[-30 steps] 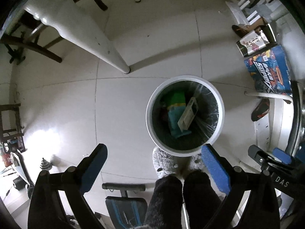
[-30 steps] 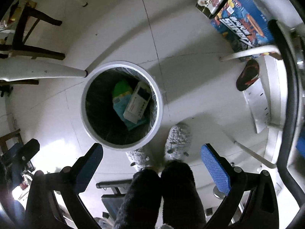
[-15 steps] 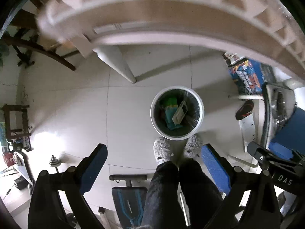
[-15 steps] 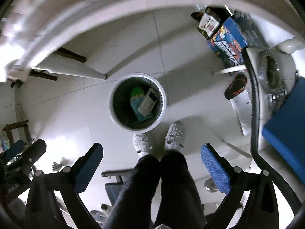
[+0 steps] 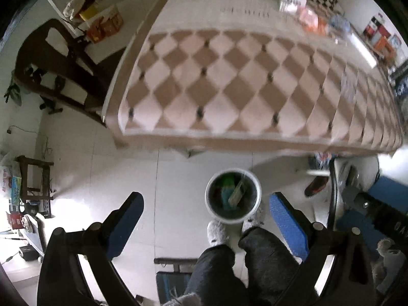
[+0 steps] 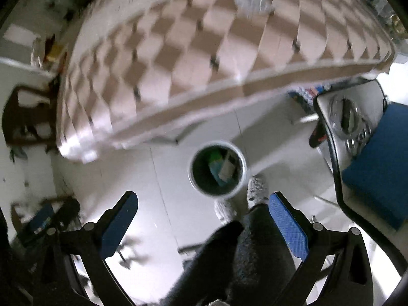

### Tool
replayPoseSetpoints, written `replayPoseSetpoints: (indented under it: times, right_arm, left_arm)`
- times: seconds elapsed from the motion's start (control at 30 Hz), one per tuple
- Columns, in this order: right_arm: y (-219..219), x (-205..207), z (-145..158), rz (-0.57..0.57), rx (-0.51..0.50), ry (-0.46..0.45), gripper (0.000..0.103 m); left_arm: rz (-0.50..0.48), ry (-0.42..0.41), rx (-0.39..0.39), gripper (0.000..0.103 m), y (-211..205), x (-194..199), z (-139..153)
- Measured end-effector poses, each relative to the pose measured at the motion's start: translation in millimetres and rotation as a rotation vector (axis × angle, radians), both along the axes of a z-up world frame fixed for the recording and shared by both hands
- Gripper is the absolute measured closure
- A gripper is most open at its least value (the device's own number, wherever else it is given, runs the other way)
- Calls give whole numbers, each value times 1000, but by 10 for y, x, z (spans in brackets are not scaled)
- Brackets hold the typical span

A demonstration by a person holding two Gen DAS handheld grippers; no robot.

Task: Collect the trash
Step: 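Move both tools back over the table toward the orange bag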

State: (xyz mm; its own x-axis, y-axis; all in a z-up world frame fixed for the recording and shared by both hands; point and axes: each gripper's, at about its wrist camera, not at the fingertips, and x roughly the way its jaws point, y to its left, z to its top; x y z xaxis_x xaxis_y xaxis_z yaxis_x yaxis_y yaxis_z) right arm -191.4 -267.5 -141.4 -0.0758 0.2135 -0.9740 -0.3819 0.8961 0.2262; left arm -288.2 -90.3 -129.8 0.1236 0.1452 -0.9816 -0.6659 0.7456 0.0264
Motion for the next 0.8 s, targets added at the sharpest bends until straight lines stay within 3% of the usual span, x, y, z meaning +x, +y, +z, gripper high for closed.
replayPoseSetpoints:
  times: [0.2,0.37,0.63,0.8]
  right_arm:
    - [20,958,411,-79,22,-79,0]
    - [2,2131,541,-96,-22,-137,0]
    - [92,4060,317,-93,-122,-144,0]
    - [267,5075,39,-70,-185,-151,0]
  left_arm:
    - [6,-51,37,2,194,931,256]
    - [49,-72,37,2,407,1981,309]
    - [121,-17,-11,2,614,3571,71]
    - [166,16,-51,2,779,4225,-226]
